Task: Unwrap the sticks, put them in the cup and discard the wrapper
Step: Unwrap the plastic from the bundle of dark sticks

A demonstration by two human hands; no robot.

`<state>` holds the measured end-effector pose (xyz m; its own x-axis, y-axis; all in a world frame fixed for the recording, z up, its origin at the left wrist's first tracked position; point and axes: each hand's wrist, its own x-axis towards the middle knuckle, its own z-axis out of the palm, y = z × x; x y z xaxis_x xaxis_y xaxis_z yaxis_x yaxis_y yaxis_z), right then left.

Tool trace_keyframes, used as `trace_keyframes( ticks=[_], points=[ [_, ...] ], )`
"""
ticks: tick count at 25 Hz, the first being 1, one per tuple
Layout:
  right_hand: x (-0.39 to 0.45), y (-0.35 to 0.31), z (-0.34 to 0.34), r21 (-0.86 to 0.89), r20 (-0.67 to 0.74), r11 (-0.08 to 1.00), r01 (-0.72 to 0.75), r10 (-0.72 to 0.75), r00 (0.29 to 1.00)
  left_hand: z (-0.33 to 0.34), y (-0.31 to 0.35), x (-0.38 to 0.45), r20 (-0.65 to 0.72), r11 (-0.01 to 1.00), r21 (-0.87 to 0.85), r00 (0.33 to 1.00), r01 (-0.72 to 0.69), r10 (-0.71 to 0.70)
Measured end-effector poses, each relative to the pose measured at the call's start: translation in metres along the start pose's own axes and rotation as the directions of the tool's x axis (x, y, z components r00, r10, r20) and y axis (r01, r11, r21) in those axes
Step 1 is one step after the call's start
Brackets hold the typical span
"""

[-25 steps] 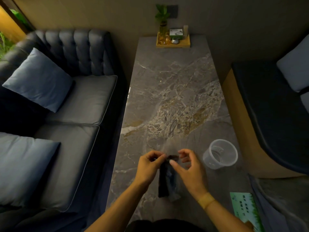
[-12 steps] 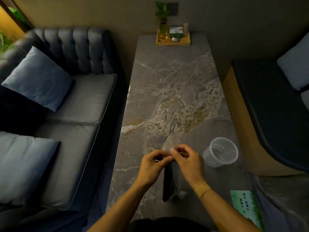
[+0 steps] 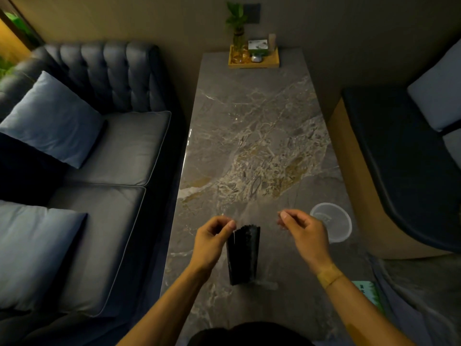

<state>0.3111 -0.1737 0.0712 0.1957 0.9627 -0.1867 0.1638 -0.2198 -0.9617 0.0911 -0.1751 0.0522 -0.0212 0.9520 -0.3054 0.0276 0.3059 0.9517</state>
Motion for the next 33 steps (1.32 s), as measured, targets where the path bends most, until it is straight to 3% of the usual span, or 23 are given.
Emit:
trace_keyframes(
  ticks=[6,9,11,14,17,21,24,26,30,33],
  points=[
    [0.002,0.002,-0.014,0.066,0.121,0.998,-0.023,0.015,0.993,-0.005,0.004,0.008,0.005,0.996,-0.071,0.998,0.056,-0.056],
    [0.003,0.001,-0.021,0.063,0.195,0.995,-0.083,0.07,0.978,-0.007,0.006,0.009,0.084,0.994,-0.089,0.995,0.063,-0.055],
    [0.008,-0.011,-0.026,0.038,0.265,0.998,-0.049,0.037,0.964,-0.008,0.009,0.011,0.164,0.994,-0.084,0.985,0.073,-0.058],
    [0.023,-0.041,-0.028,-0.157,0.425,0.984,0.09,-0.016,0.905,-0.008,0.014,0.018,0.26,0.998,-0.021,0.964,0.056,-0.049],
    [0.033,-0.061,-0.021,-0.342,0.516,0.923,0.178,0.026,0.856,-0.008,0.017,0.025,0.303,0.999,0.042,0.952,0.025,-0.037],
    [0.023,-0.071,-0.011,-0.198,0.503,0.98,-0.002,0.103,0.858,-0.006,0.026,0.029,0.273,0.998,0.057,0.962,-0.006,-0.01],
    [0.011,-0.07,-0.002,-0.112,0.425,0.99,-0.085,0.125,0.896,0.003,0.031,0.02,0.074,0.977,0.191,0.994,-0.096,0.084],
    [0.005,-0.068,0.006,-0.067,0.364,0.99,-0.124,0.14,0.921,0.007,0.033,0.006,-0.02,0.949,0.258,0.981,-0.181,0.192],
    [-0.002,-0.067,0.02,0.03,0.279,0.975,-0.219,0.202,0.939,0.014,0.039,-0.018,0.194,0.949,0.195,0.958,-0.247,0.21],
    [-0.004,-0.068,0.028,0.043,0.285,0.968,-0.249,0.227,0.931,0.014,0.044,-0.018,0.149,0.953,0.174,0.963,-0.249,0.224]
  ],
)
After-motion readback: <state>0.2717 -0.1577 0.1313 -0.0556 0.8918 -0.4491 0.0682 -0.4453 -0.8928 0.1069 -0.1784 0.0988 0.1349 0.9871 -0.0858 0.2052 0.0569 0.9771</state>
